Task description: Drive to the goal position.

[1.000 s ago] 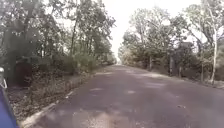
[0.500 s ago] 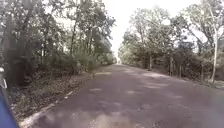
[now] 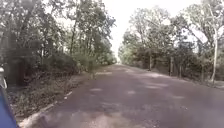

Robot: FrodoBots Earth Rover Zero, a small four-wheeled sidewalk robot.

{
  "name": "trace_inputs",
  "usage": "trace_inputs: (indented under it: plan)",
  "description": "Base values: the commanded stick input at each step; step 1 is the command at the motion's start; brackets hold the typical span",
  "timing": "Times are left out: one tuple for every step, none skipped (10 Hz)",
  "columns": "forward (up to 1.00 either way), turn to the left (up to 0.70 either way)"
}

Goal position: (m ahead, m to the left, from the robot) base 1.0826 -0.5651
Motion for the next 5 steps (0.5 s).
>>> trace_inputs:
  plan:
    - [0.06, -0.03]
    - [0.05, -0.03]
    - [0.05, -0.03]
    - [0.05, -0.03]
    - [0.06, -0.03]
